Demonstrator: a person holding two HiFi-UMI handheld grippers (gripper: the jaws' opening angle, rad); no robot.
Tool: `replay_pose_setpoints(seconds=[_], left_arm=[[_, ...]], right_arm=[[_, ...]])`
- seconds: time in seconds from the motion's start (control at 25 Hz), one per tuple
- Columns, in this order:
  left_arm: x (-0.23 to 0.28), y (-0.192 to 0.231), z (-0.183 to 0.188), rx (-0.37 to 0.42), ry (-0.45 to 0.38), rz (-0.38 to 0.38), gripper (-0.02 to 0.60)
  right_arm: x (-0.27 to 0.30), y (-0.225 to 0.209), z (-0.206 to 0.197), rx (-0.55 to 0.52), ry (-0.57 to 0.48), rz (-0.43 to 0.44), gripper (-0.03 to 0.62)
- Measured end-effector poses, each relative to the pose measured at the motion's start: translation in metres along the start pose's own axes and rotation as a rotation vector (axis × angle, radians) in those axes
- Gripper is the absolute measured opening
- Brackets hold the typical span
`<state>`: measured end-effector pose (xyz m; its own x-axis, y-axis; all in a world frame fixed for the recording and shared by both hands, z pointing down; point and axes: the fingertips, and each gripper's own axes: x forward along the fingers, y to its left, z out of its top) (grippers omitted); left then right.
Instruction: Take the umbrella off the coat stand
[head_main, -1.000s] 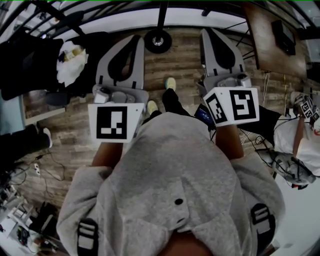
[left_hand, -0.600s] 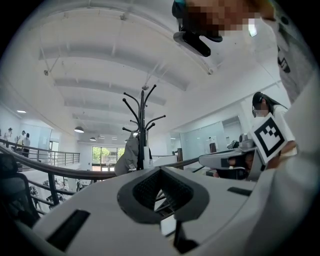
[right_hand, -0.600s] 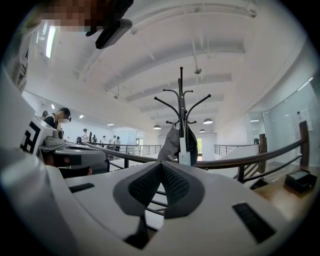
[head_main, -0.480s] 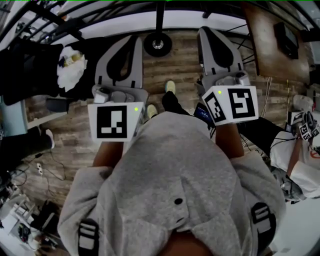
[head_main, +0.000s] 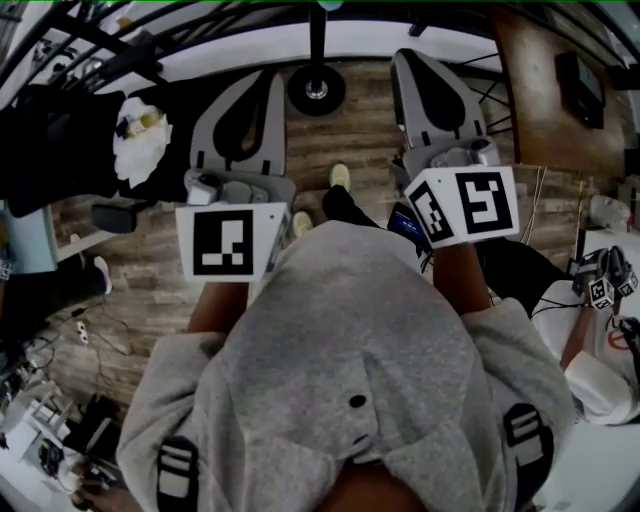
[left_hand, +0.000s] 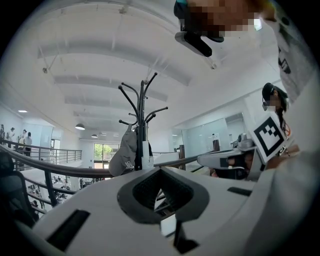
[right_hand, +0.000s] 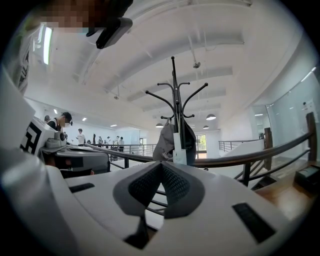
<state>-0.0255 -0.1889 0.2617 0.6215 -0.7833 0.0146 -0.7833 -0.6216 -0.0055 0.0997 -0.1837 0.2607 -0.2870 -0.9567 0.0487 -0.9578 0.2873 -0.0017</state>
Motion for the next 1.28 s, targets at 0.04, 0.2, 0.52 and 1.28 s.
replay_pose_setpoints(seconds=[0.04, 0.2, 0.52, 1.28], left_arm=[[0.005, 0.002, 0.000, 0.000, 0.001, 0.002, 0.011], [0.028, 0.003, -0.001, 0.000, 0.014, 0.011, 0.011], [0.068, 0.011, -0.003, 0.001, 0.033, 0.030, 0.011], [0.114, 0.011, 0.006, 0.033, 0.027, 0.094, 0.011]], right_arm=[[0.005, -0.003, 0.000, 0.001, 0.001, 0.004, 0.014], [0.019, -0.019, 0.000, 0.010, 0.005, 0.019, 0.014], [0.052, -0.046, -0.001, 0.025, 0.002, 0.040, 0.014], [0.090, -0.083, 0.006, 0.034, -0.003, 0.135, 0.014]])
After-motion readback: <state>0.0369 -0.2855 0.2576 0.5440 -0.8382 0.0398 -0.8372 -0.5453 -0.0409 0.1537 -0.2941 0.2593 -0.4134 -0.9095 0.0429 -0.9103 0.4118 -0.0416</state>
